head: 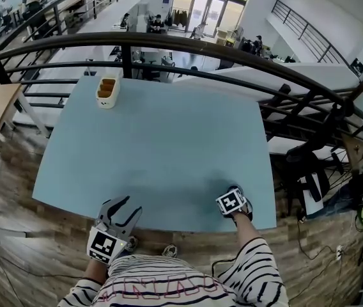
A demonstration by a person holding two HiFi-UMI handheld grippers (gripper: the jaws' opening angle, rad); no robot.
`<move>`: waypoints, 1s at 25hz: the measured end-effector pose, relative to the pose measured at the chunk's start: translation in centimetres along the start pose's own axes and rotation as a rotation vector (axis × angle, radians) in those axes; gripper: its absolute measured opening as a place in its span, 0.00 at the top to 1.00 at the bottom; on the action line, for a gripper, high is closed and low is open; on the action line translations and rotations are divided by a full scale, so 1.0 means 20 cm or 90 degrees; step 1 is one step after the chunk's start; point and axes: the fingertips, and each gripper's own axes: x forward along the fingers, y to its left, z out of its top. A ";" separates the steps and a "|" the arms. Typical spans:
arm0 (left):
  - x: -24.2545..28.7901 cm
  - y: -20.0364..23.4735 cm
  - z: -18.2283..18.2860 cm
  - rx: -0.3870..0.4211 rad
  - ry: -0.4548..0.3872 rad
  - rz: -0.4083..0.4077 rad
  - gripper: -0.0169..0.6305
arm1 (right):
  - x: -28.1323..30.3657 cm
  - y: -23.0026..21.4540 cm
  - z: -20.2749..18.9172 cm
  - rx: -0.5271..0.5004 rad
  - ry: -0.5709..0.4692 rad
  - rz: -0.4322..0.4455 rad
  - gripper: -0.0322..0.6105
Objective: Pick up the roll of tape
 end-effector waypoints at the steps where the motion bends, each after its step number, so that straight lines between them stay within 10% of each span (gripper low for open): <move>1: 0.00 0.01 0.00 0.000 0.001 -0.001 0.74 | 0.01 0.02 -0.01 0.010 0.005 0.014 0.79; 25: 0.03 0.08 0.05 0.046 -0.016 -0.086 0.74 | -0.47 0.18 0.26 0.094 -0.259 -0.116 0.83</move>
